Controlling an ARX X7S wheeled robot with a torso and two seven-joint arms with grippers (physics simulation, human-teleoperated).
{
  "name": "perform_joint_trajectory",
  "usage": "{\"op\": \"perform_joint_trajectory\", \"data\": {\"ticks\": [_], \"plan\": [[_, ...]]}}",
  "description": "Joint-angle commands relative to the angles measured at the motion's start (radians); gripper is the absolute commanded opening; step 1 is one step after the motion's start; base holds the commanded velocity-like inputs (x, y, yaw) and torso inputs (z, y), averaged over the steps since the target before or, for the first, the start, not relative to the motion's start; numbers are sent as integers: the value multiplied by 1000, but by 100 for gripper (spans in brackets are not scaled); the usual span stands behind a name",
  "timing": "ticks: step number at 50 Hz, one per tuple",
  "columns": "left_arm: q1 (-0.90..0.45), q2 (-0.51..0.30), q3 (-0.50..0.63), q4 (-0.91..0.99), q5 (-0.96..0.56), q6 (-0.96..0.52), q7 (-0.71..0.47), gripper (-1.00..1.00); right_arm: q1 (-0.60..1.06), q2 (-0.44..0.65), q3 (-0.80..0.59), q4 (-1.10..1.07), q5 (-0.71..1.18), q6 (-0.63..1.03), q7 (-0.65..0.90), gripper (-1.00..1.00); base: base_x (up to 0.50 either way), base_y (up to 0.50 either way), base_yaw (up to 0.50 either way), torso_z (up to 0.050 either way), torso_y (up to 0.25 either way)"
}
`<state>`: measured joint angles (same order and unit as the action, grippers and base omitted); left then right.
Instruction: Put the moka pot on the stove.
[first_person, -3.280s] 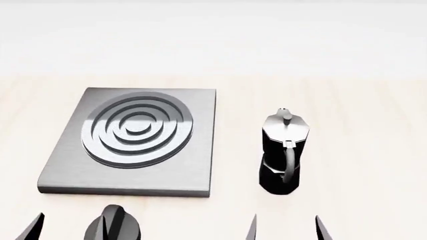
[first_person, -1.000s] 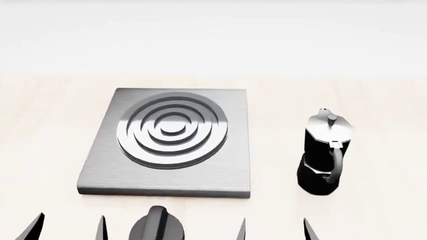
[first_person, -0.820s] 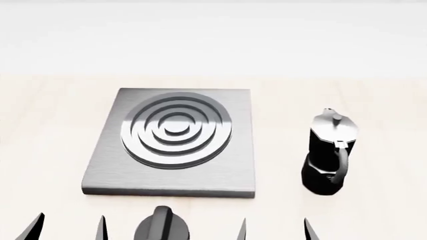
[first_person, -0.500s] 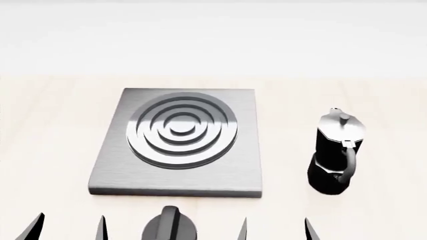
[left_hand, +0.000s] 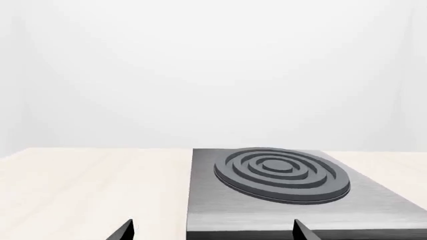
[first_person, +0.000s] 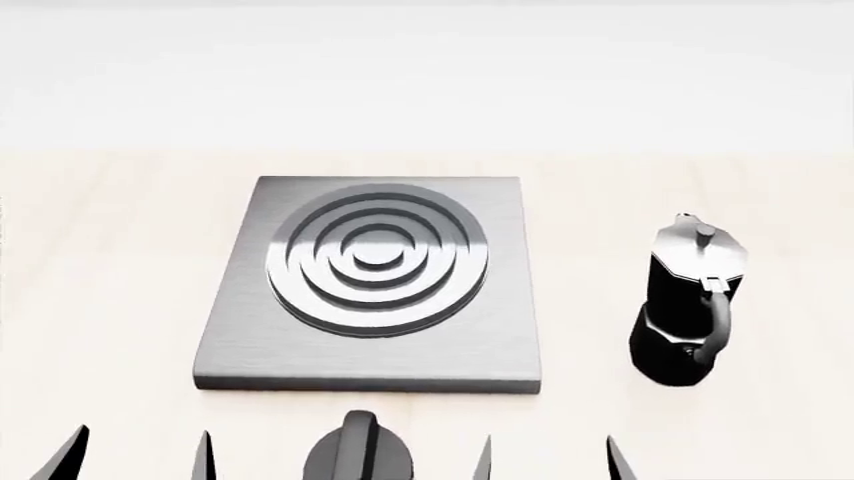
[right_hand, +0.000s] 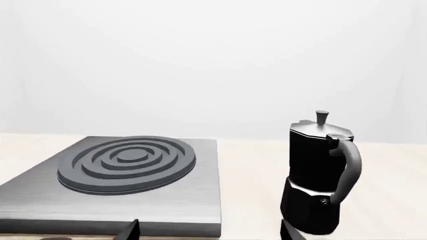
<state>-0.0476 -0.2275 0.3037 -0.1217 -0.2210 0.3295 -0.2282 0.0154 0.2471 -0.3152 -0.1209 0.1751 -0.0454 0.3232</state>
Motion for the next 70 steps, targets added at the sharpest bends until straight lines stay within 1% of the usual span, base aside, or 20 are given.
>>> {"op": "perform_joint_trajectory", "data": {"ticks": [1, 55, 70], "plan": [[-1, -3, 5, -1, -3, 3, -4, 100, 2, 1, -8, 4, 2, -5, 3, 100, 77, 139, 0, 0, 0], [-6, -17, 25, -5, -13, 12, -24, 100, 15, 7, -32, 38, 19, -17, 19, 100, 78, 140, 0, 0, 0], [-7, -21, 30, -2, -11, 5, -33, 100, 18, 9, -40, 49, 29, -26, 15, 100, 2, 14, 0, 0, 0]]}}
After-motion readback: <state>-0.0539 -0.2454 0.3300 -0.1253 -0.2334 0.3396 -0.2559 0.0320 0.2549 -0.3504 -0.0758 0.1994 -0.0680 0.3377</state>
